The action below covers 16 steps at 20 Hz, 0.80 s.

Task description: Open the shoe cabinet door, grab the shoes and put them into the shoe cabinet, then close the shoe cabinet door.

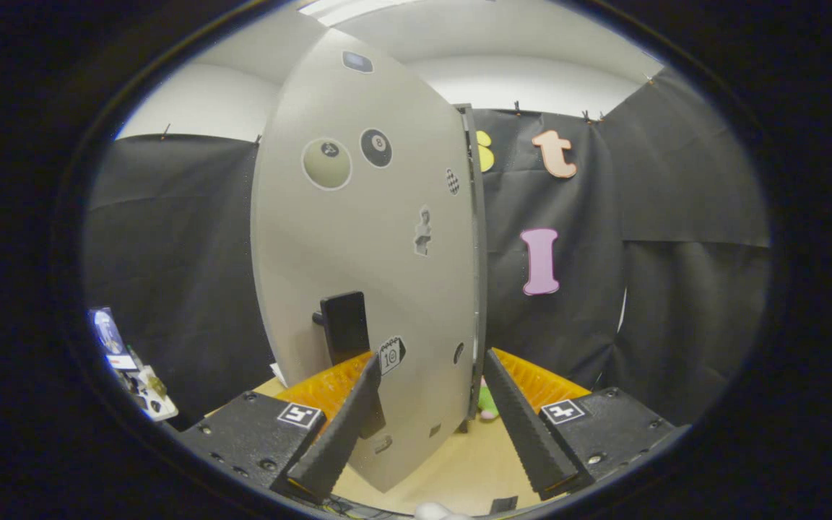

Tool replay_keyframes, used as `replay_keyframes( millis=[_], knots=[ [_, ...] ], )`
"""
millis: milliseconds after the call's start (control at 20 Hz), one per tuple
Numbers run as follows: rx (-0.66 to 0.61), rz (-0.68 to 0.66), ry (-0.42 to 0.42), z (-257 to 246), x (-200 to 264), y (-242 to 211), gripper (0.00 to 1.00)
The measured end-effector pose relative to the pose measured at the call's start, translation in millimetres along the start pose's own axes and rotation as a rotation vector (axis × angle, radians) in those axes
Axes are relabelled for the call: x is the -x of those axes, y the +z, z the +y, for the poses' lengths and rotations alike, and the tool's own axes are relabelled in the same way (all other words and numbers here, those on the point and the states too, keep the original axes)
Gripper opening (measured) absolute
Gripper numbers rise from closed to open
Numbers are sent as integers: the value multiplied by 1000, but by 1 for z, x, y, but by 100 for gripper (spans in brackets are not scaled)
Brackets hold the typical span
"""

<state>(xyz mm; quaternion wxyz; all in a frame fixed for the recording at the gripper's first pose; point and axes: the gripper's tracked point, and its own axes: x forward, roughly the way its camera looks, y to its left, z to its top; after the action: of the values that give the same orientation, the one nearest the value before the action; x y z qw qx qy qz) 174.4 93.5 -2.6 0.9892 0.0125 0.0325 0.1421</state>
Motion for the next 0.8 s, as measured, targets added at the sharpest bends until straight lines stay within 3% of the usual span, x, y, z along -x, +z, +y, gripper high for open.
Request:
replay_keyframes(
  millis=[400, 800],
  knots=[
    [-40, 10, 33, 75, -46, -5, 99],
    [31, -8, -19, 95, -24, -7, 99]
  ],
)
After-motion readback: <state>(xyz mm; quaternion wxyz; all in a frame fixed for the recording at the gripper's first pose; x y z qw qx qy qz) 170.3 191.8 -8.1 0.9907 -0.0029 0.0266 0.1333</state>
